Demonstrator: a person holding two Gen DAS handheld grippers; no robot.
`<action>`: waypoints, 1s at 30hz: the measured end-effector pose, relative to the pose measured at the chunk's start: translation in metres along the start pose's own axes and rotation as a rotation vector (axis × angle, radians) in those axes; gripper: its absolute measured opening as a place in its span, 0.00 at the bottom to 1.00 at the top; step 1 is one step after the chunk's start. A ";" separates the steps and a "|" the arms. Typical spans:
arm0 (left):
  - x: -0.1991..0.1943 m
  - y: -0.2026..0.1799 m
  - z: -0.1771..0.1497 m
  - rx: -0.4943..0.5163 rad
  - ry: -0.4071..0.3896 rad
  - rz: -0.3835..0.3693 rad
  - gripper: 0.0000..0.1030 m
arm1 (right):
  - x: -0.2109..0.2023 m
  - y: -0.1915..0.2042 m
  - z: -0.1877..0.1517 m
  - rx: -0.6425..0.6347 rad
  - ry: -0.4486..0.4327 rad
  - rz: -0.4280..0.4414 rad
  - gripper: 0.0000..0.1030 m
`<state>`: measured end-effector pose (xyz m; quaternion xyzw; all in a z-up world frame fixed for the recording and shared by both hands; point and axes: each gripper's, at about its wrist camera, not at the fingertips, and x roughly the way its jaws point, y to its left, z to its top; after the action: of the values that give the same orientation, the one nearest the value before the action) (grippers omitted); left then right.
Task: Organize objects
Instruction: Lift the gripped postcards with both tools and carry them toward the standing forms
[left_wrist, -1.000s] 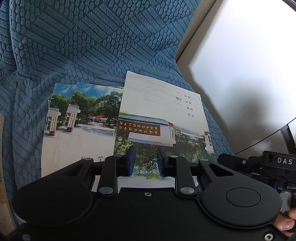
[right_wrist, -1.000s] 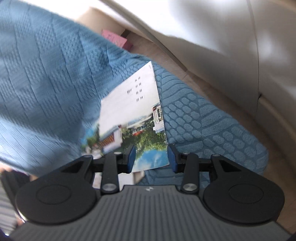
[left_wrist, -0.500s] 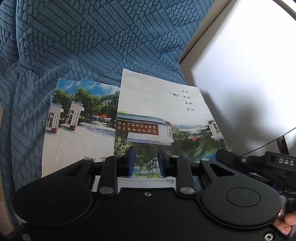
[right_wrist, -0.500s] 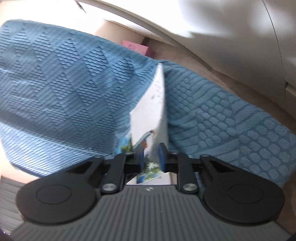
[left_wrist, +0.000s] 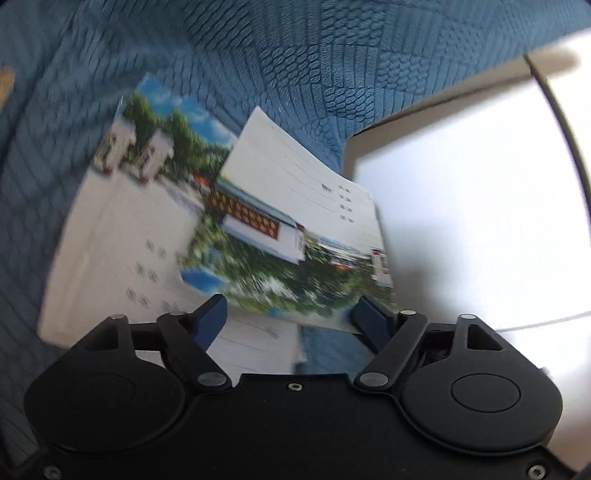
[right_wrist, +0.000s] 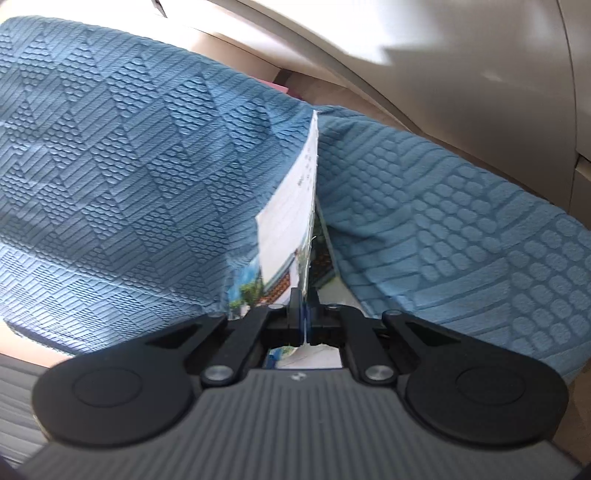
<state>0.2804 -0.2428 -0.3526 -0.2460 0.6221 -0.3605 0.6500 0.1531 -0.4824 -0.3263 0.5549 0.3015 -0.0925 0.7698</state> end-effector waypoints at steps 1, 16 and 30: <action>0.001 0.005 -0.002 -0.047 0.016 -0.044 0.77 | -0.001 0.002 0.000 0.001 -0.004 0.003 0.04; 0.017 0.046 0.002 -0.361 0.045 -0.270 0.73 | -0.025 0.033 -0.005 -0.047 -0.040 0.022 0.04; 0.018 0.037 -0.008 -0.262 0.063 -0.192 0.16 | -0.051 0.018 -0.013 -0.033 -0.056 -0.045 0.04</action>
<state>0.2776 -0.2323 -0.3934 -0.3756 0.6576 -0.3445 0.5549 0.1164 -0.4738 -0.2862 0.5325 0.2940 -0.1203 0.7846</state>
